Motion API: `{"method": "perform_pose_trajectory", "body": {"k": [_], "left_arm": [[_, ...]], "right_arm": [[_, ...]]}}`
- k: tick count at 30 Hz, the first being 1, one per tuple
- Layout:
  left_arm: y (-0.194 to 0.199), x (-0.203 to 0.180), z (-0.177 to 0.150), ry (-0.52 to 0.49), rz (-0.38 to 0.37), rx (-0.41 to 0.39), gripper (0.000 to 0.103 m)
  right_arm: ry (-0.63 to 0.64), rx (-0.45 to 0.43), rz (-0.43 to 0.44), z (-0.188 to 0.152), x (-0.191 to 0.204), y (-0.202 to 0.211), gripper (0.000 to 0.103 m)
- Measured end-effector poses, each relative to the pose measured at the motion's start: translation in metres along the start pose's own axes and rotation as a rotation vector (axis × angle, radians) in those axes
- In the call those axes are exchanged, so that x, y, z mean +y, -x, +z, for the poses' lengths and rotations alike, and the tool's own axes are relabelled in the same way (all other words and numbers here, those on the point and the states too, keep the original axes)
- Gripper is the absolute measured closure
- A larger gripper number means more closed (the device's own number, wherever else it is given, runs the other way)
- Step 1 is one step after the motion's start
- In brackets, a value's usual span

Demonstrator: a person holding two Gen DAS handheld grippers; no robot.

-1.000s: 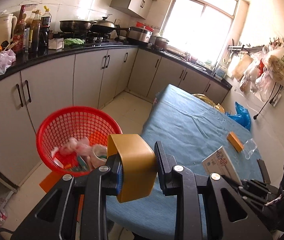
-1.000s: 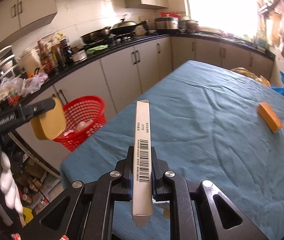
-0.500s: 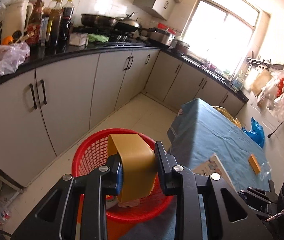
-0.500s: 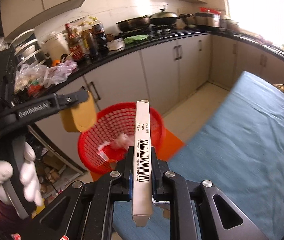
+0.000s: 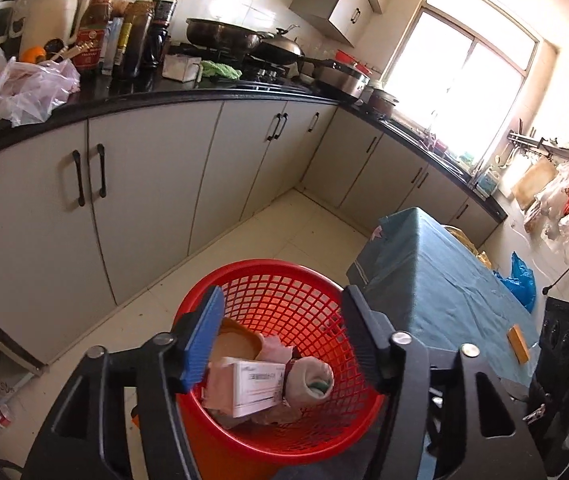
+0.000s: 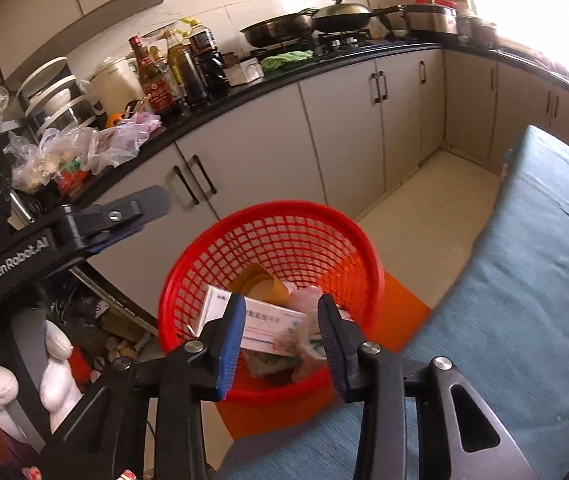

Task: Collect trash
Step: 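Open both tools over the red basket to drop the items, then move both open tools back toward the table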

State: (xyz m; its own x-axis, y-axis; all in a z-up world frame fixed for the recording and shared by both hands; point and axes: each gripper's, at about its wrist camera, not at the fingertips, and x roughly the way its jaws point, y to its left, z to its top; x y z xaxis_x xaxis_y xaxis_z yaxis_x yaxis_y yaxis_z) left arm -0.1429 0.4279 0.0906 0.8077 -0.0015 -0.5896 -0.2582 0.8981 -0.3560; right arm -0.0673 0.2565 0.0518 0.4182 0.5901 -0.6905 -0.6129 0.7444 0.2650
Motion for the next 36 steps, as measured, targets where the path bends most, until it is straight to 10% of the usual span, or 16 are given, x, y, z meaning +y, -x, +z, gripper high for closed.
{"method": "perform_pose_trajectory", "body": {"k": [12,19,36], "left_arm": [[0.025,-0.034,-0.042,-0.073,0.12,-0.021,0.032],[0.041,-0.059,-0.067,-0.127,0.225,-0.06,0.028],[0.053,-0.127,-0.102,-0.26,0.222,-0.022,0.028]], "right_arm": [[-0.113,-0.123,-0.131,-0.051,-0.046,0.06,0.036],[-0.203,-0.067,-0.123,-0.075,-0.071,0.084,0.035],[-0.232,-0.118,-0.181,-0.112,-0.102,0.148,0.035]]}}
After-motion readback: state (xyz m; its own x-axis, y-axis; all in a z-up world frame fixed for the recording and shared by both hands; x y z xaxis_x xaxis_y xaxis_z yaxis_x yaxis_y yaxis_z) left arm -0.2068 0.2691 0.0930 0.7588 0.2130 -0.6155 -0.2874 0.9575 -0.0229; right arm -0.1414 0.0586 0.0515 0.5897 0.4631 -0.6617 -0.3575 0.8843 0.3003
